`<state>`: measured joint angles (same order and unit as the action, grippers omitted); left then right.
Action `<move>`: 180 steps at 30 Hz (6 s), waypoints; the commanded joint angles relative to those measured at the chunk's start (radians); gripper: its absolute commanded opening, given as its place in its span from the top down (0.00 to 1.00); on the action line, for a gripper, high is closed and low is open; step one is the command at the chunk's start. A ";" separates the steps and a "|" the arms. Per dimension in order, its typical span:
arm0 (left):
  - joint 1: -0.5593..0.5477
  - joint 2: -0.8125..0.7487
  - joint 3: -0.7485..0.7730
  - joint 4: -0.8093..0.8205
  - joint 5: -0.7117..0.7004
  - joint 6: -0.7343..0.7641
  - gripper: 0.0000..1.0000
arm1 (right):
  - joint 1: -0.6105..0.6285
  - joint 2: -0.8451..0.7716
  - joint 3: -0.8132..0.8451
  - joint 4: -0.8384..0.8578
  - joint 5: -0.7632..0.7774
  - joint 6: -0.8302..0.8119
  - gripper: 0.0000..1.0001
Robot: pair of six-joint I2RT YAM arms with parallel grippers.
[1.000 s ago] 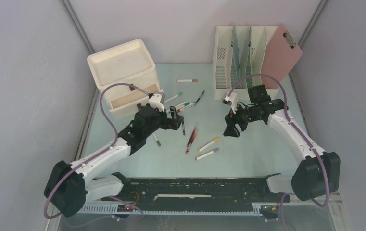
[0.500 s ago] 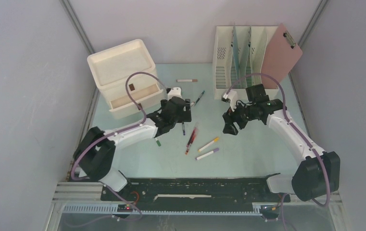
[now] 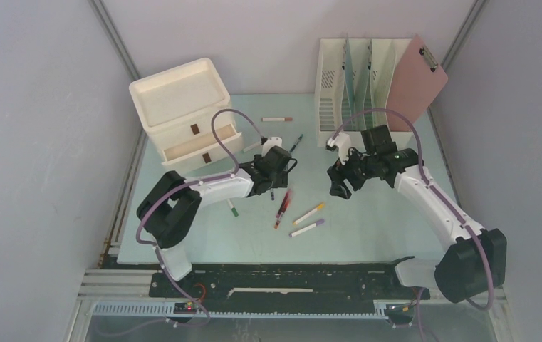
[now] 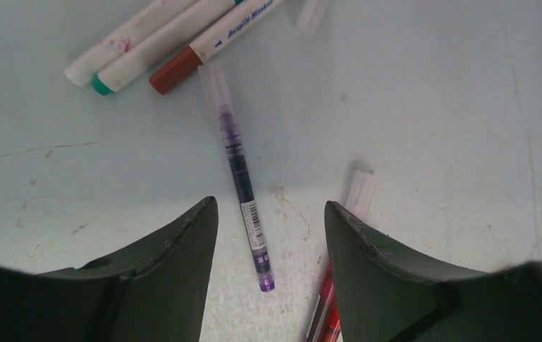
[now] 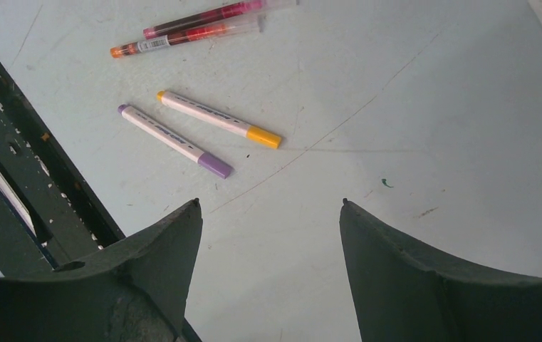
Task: Organize the desk
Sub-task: Pick up the stationery from the center of the board, then place the stationery in the drawer, then pick up the stationery from the center of the board.
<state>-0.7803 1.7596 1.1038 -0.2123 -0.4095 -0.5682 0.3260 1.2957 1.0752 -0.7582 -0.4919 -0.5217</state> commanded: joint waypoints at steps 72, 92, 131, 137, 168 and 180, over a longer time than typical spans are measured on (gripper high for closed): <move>0.177 -1.180 -0.676 0.584 -0.129 0.707 1.00 | -0.085 -0.145 0.039 -0.009 -0.152 -0.017 0.17; 0.374 -0.754 -0.292 0.298 0.225 0.955 1.00 | -0.063 -0.139 0.039 -0.014 -0.160 -0.026 0.16; 0.475 -0.468 -0.089 0.067 0.082 1.362 0.42 | -0.068 -0.136 0.029 -0.007 -0.149 -0.039 0.15; 0.472 -0.561 -0.051 -0.003 0.180 1.229 0.30 | -0.093 -0.140 0.029 -0.009 -0.163 -0.037 0.15; 0.492 -0.890 -0.354 0.097 0.766 0.149 0.00 | -0.361 -0.124 -0.001 -0.018 -0.357 -0.060 0.06; 0.196 -0.677 -0.346 -0.016 0.404 0.158 0.07 | -0.391 -0.112 -0.001 -0.021 -0.361 -0.065 0.06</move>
<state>-0.4698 1.0119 0.7265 -0.1970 0.2070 -0.4046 -0.0513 1.1877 1.0748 -0.7891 -0.8257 -0.5709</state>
